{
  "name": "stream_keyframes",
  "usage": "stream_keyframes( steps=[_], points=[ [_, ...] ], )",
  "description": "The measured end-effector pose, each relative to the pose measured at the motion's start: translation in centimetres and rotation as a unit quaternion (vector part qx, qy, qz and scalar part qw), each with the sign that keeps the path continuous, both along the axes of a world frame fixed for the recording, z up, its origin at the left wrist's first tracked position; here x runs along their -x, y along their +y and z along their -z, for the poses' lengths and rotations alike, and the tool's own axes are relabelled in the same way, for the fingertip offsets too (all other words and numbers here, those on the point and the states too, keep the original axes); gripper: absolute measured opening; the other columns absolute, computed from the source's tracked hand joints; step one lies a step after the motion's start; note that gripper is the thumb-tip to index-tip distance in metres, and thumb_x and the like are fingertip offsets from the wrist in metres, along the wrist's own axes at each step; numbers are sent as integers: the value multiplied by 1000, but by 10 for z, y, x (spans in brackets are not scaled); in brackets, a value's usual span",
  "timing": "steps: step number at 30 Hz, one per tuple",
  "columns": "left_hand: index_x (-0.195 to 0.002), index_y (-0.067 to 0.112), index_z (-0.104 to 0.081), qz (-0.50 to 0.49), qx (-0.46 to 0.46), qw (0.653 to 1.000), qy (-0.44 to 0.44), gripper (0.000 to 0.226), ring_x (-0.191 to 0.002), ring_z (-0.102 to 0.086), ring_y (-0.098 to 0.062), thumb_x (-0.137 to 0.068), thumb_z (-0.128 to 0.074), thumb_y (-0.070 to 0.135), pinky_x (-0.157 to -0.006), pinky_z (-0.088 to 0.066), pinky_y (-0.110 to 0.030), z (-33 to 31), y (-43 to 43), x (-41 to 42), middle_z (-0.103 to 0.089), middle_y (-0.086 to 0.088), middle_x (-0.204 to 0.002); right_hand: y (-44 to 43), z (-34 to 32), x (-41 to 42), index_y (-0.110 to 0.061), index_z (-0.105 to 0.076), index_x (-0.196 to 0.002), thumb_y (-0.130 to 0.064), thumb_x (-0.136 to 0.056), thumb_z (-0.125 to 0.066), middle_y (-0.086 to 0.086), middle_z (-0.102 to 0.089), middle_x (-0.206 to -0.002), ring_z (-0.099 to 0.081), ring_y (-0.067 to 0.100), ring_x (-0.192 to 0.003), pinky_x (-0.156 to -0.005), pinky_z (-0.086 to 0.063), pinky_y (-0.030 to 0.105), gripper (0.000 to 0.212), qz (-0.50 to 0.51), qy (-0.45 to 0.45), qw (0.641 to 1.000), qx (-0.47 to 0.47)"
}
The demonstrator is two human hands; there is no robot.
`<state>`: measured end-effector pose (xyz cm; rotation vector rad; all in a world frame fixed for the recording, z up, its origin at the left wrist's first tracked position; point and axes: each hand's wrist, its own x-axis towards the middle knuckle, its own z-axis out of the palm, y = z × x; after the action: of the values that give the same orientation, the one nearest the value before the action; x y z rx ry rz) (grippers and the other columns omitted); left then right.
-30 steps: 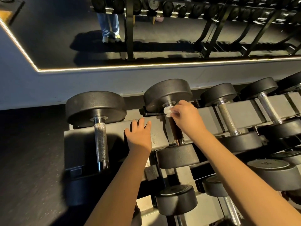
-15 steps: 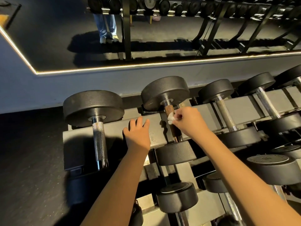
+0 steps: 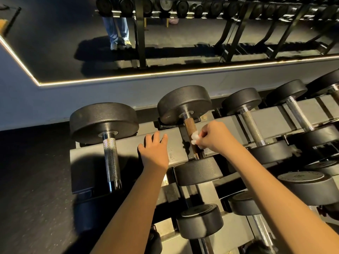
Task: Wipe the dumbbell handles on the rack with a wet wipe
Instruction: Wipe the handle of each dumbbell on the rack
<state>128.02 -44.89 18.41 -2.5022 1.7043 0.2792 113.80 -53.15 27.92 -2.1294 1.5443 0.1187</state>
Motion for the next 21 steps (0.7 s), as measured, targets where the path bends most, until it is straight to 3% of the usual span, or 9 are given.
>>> stream_keyframes(
  steps=[3, 6, 8, 11, 14, 16, 21],
  points=[
    [-152, 29, -9, 0, 1, 1000, -1, 88, -138, -21, -26, -87, -66, 44, -103, -35, -36, 0, 0, 0, -12, -3, -156, -1, -9, 4, -10, -68, -87, -20, -80, -74, 3, -64, -81, -58, 13, -76, -61, -42, 19, 13, -6, 11, 1000, -21],
    [-152, 29, -8, 0, -2, 1000, 0, 87, -138, -21, -26, -87, -65, 43, -103, -35, -36, -1, 0, 0, -11, -3, -157, -7, -6, -3, -8, -67, -97, -16, -87, -65, 5, -62, -91, -56, 14, -83, -60, -40, 16, 13, 64, -141, 986, 53],
    [-152, 29, -9, 0, -4, 1000, 3, 86, -138, -20, -26, -88, -64, 44, -103, -34, -37, -1, 0, 0, -12, -4, -156, -7, -1, -9, -6, -66, -95, -18, -88, -65, 7, -62, -91, -55, 15, -83, -64, -40, 20, 14, 75, -177, 980, 50],
    [-152, 30, -9, -1, -5, 1000, 1, 87, -139, -20, -26, -87, -65, 45, -103, -35, -36, 0, -1, 0, -12, -4, -156, -4, 4, -7, -12, -64, -85, -21, -84, -71, 8, -60, -90, -54, 17, -82, -69, -39, 25, 12, 56, -112, 992, 23],
    [-152, 29, -8, 0, -3, 1000, 7, 87, -139, -19, -27, -88, -64, 44, -103, -33, -37, -1, 0, 1, -13, -4, -155, 2, -7, 4, -13, -64, -83, -21, -80, -74, 0, -59, -80, -53, 12, -74, -61, -39, 19, 13, -27, 1, 999, -36],
    [-152, 29, -9, -2, 1, 1000, 11, 86, -139, -18, -27, -88, -65, 42, -104, -33, -39, -1, 0, 1, -13, -4, -155, 2, -13, 10, -15, -63, -80, -18, -80, -74, -2, -59, -77, -54, 12, -74, -57, -36, 18, 11, -57, 6, 996, -65],
    [-152, 28, -9, -2, -2, 1000, 11, 85, -139, -19, -28, -88, -64, 42, -105, -33, -39, -1, 0, 1, -13, -4, -155, -9, -4, -5, -15, -63, -92, -21, -87, -66, -4, -55, -81, -47, 5, -70, -56, -32, 14, 8, 22, -151, 986, 71]
  ],
)
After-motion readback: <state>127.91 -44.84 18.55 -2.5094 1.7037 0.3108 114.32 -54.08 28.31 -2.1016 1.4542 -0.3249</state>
